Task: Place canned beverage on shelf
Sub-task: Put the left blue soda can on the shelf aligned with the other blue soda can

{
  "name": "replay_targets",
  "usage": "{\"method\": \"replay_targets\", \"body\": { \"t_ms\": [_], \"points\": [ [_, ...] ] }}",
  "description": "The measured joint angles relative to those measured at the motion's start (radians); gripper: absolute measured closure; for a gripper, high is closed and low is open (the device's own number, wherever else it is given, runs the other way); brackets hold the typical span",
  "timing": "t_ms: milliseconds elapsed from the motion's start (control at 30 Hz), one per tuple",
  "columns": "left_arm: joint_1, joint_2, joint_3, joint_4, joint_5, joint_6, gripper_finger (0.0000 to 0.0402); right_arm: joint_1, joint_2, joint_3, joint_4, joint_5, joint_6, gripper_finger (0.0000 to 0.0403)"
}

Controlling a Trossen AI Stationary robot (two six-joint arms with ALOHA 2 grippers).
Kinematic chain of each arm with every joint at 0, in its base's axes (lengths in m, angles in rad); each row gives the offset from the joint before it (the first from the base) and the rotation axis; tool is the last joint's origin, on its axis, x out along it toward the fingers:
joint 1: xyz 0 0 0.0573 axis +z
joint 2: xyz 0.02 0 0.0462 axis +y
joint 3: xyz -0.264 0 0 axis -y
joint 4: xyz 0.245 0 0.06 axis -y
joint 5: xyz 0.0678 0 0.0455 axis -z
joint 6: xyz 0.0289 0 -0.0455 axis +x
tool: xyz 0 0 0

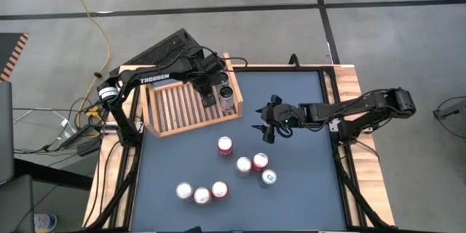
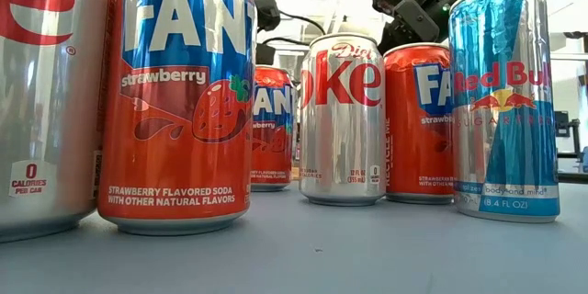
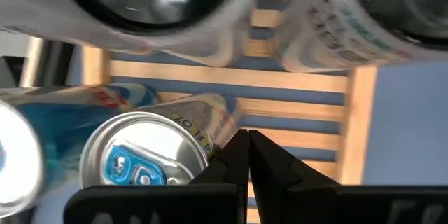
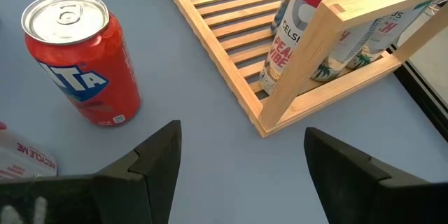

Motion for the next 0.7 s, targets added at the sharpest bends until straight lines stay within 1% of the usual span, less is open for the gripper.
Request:
{"method": "replay_targets", "body": {
  "t_ms": [67, 200, 367, 500, 700],
  "points": [
    [-0.008, 0.0, 0.0, -0.017, 0.014, -0.006, 0.0401, 0.0, 0.0, 0.0, 0.0, 0.0, 0.0, 0.0127],
    [-0.039, 0.0, 0.0, -0.021, 0.005, -0.014, 0.0401, 0.0, 0.0, 0.0, 0.0, 0.0, 0.0, 0.0127],
    [-0.089, 0.0, 0.0, -0.032, -0.039, -0.026, 0.0401, 0.0, 0.0, 0.0, 0.0, 0.0, 0.001, 0.0127],
    [-0.11, 0.0, 0.0, -0.021, -0.102, -0.029, 0.0401, 0.0, 0.0, 0.0, -0.007, 0.0, 0.004, 0.0127],
    [-0.113, 0.0, -0.052, -0.002, -0.123, -0.06, 0.0401, 0.0, 0.0, 0.0, -0.017, 0.0, 0.019, 0.0127]
  ]
}}
